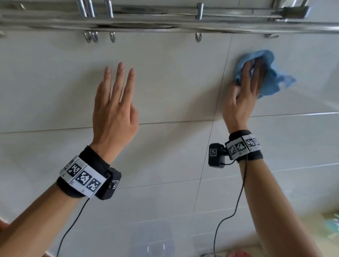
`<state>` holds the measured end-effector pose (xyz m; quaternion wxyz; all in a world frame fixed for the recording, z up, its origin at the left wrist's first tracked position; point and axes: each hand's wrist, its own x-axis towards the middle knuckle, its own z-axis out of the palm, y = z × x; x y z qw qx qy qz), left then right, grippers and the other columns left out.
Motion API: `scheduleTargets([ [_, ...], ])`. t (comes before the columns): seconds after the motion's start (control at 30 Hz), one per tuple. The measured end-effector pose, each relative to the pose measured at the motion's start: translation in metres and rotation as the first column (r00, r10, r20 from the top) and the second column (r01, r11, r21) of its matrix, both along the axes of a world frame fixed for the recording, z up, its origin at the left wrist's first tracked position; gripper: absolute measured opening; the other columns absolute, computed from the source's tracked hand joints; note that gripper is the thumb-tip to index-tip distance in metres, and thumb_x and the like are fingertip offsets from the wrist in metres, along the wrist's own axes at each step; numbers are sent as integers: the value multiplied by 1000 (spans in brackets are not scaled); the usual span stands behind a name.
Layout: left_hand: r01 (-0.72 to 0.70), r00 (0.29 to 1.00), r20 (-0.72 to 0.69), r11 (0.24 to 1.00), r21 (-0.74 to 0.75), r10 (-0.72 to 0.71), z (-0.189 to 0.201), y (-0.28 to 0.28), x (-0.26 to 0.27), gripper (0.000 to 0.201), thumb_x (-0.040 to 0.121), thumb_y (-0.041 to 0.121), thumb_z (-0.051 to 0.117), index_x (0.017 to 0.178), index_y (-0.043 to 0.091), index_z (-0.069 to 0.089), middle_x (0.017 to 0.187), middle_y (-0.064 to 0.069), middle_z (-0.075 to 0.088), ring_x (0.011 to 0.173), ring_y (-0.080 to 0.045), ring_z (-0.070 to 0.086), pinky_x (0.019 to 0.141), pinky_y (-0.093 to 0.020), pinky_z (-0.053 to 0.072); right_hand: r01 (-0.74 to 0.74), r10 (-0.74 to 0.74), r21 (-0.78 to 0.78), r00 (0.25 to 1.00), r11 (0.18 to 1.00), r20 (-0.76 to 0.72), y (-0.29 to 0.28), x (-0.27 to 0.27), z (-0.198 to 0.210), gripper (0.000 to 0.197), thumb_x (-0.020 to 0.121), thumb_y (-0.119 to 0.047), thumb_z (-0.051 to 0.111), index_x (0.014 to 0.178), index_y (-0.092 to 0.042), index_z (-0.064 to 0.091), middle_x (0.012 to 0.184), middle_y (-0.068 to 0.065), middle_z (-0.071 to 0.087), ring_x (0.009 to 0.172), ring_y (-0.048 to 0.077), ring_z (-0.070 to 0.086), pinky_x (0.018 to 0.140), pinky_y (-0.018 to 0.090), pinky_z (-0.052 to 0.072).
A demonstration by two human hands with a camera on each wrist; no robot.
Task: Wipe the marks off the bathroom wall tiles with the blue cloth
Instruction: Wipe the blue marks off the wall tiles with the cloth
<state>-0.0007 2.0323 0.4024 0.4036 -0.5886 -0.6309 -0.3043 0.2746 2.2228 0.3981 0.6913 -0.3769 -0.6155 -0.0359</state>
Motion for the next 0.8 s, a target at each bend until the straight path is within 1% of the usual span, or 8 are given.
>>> scheduleTargets([
  [0.07, -36, 999, -2, 999, -19, 36, -2, 0, -5, 75, 97, 10, 49, 167, 11, 20, 174, -13, 14, 161, -37, 11, 130, -47, 18, 59, -60, 39, 998, 998, 28, -3, -14, -9, 61, 96, -8, 45, 156, -9, 42, 167, 18, 28, 157, 34, 19, 128, 46, 17],
  [0.2, -60, 998, -38, 995, -84, 57, -3, -3, -13, 78, 97, 16, 50, 167, 12, 17, 175, -13, 12, 161, -37, 10, 130, -47, 17, 9, -29, 90, 974, 996, 226, -21, -37, -71, 59, 92, -10, 53, 152, -9, 49, 165, 19, 31, 153, 36, 29, 121, 53, 31],
  [0.27, -14, 1000, -27, 997, -70, 13, -3, -8, -17, 77, 98, 20, 52, 167, 11, 19, 174, -14, 14, 161, -37, 11, 131, -44, 15, -40, 28, 35, 956, 999, 293, -31, -42, -105, 58, 93, -15, 53, 150, -16, 50, 161, 15, 39, 135, 37, 49, 101, 48, 50],
  [0.33, 10, 1000, -8, 998, -64, -10, -6, -13, -23, 78, 98, 27, 54, 167, 12, 19, 174, -14, 13, 161, -37, 11, 131, -43, 13, -103, 95, 9, 941, 995, 325, -39, -49, -131, 53, 93, -16, 53, 147, -19, 52, 153, 15, 50, 112, 36, 57, 77, 43, 57],
  [0.47, -28, 999, 32, 993, -118, 32, -18, -31, -46, 101, 91, 48, 69, 168, 15, 13, 175, -15, 7, 161, -39, 7, 131, -41, 9, -175, 192, -84, 941, 981, 280, -54, -71, -140, 50, 96, -19, 50, 146, -22, 53, 138, 13, 61, 96, 34, 64, 67, 41, 56],
  [0.53, -68, 996, 49, 984, -163, 76, -27, -45, -66, 120, 81, 54, 81, 168, 14, 9, 174, -18, 4, 161, -40, 4, 131, -41, 5, -210, 224, -79, 925, 974, 305, -64, -92, -140, 47, 95, -18, 53, 142, -19, 60, 119, 13, 68, 81, 33, 63, 62, 38, 53],
  [0.6, -121, 988, 69, 972, -204, 137, -35, -60, -89, 136, 71, 56, 89, 168, 11, 6, 174, -22, 1, 161, -41, 1, 132, -44, 5, -251, 249, -46, 883, 967, 399, -79, -119, -141, 42, 93, -19, 56, 134, -18, 67, 103, 12, 69, 74, 33, 61, 64, 42, 54],
  [0.8, -236, 938, 189, 934, -269, 291, -54, -108, -163, 155, 57, 51, 99, 167, 8, -1, 173, -24, -5, 161, -41, -2, 131, -43, 4, -375, 286, 16, 735, 927, 615, -127, -229, -126, 35, 92, -23, 55, 121, -20, 74, 102, 5, 72, 95, 32, 65, 87, 43, 46],
])
